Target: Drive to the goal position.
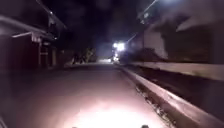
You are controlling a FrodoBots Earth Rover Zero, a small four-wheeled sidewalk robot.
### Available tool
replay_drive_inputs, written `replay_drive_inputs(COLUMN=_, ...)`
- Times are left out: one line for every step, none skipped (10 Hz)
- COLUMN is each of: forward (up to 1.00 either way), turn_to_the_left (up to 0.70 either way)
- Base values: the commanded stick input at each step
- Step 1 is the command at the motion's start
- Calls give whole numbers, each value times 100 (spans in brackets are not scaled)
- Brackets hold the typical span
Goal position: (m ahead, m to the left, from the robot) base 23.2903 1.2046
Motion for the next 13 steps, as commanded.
replay_drive_inputs(forward=70, turn_to_the_left=0)
replay_drive_inputs(forward=70, turn_to_the_left=0)
replay_drive_inputs(forward=70, turn_to_the_left=0)
replay_drive_inputs(forward=70, turn_to_the_left=0)
replay_drive_inputs(forward=70, turn_to_the_left=0)
replay_drive_inputs(forward=70, turn_to_the_left=0)
replay_drive_inputs(forward=70, turn_to_the_left=0)
replay_drive_inputs(forward=70, turn_to_the_left=0)
replay_drive_inputs(forward=70, turn_to_the_left=0)
replay_drive_inputs(forward=70, turn_to_the_left=0)
replay_drive_inputs(forward=70, turn_to_the_left=-8)
replay_drive_inputs(forward=70, turn_to_the_left=-26)
replay_drive_inputs(forward=70, turn_to_the_left=-19)
